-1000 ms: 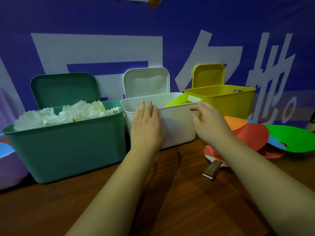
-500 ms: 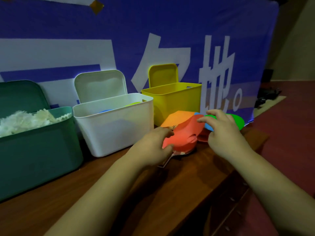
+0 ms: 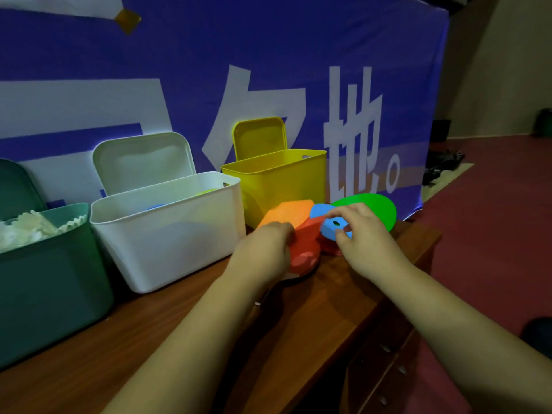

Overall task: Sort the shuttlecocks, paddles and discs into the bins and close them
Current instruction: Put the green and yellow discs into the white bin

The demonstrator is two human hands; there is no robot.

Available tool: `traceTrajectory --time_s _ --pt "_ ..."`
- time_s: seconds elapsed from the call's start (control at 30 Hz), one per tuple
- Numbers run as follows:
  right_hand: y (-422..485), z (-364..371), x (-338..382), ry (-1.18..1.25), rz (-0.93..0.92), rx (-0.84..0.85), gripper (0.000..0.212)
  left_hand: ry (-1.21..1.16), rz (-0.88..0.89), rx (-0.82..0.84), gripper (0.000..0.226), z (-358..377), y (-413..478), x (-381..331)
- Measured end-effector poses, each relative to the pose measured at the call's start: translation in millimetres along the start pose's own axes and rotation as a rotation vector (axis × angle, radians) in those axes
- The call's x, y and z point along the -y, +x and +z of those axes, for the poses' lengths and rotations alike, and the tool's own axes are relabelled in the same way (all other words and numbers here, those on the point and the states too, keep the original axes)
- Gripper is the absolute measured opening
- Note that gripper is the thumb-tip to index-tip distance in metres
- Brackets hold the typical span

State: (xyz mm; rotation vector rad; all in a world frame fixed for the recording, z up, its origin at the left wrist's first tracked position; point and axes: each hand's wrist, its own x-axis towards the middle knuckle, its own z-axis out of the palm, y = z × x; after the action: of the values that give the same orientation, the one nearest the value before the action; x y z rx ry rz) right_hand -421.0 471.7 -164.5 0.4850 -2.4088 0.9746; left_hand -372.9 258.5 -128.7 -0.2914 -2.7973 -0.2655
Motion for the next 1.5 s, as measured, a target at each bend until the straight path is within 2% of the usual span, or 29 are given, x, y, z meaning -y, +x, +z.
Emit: traceTrajectory --time_s 0.13,0.23,0.37,0.47,0.57,0.67,0.77,0.9,1.0,1.1,1.23,1.3,1.37,1.5 --pt "20.7 14.2 2.9 -0.008 0.063 0.012 0.038 -0.064 -0.048 -0.110 0.030 -34.9 -1.5 22.5" --pt "36.9 34.8 9.6 -0.119 0.045 0.084 0.032 -0.058 -0.096 -0.248 0.029 -58.9 -5.3 35.7" --pt "52.0 68.3 15.9 -0.326 0.075 0.222 0.054 -0.106 -0.155 -0.381 0.029 -79.7 -8.8 48.6" --pt "63.4 84.0 16.8 -0.439 0.050 0.234 0.064 -0.117 -0.161 -0.410 0.026 -85.1 -8.4 59.1" --pt "77.9 92.8 21.7 -0.440 -0.012 0.296 0.069 -0.102 -0.169 -0.391 0.023 -84.1 -7.1 64.8" --pt "89.9 103.0 25.8 -0.520 -0.094 0.337 0.067 -0.093 -0.163 -0.353 0.021 -80.3 -5.8 69.5" --pt "96.4 110.5 26.2 -0.588 -0.100 0.350 0.066 -0.092 -0.184 -0.362 0.018 -81.4 -6.4 76.4" --pt "97.3 110.4 27.3 -0.483 -0.060 0.298 0.054 -0.139 -0.159 -0.454 0.025 -94.6 -7.6 82.0" --pt "99.9 102.7 41.6 -0.328 -0.072 0.167 0.033 -0.240 -0.127 -0.626 0.029 -112.3 -10.3 91.4" --pt "96.2 90.0 56.1 -0.196 -0.091 0.060 0.023 -0.307 -0.063 -0.776 0.033 -124.3 -15.4 95.0" --pt "87.1 74.8 81.1 0.000 -0.102 -0.074 0.018 -0.170 -0.016 -0.970 0.048 -132.2 -24.0 107.1" --pt "81.9 69.9 92.0 0.094 -0.096 -0.130 0.016 -0.061 -0.036 -0.968 0.048 -130.0 -23.2 121.2" --pt "76.9 66.0 102.1 0.135 -0.099 -0.160 0.016 0.004 -0.112 -0.896 0.053 -123.9 -21.2 138.8" --pt "72.8 62.7 116.2 0.189 -0.131 -0.219 0.013 0.212 -0.453 -0.510 0.048 -98.2 -23.5 169.2"
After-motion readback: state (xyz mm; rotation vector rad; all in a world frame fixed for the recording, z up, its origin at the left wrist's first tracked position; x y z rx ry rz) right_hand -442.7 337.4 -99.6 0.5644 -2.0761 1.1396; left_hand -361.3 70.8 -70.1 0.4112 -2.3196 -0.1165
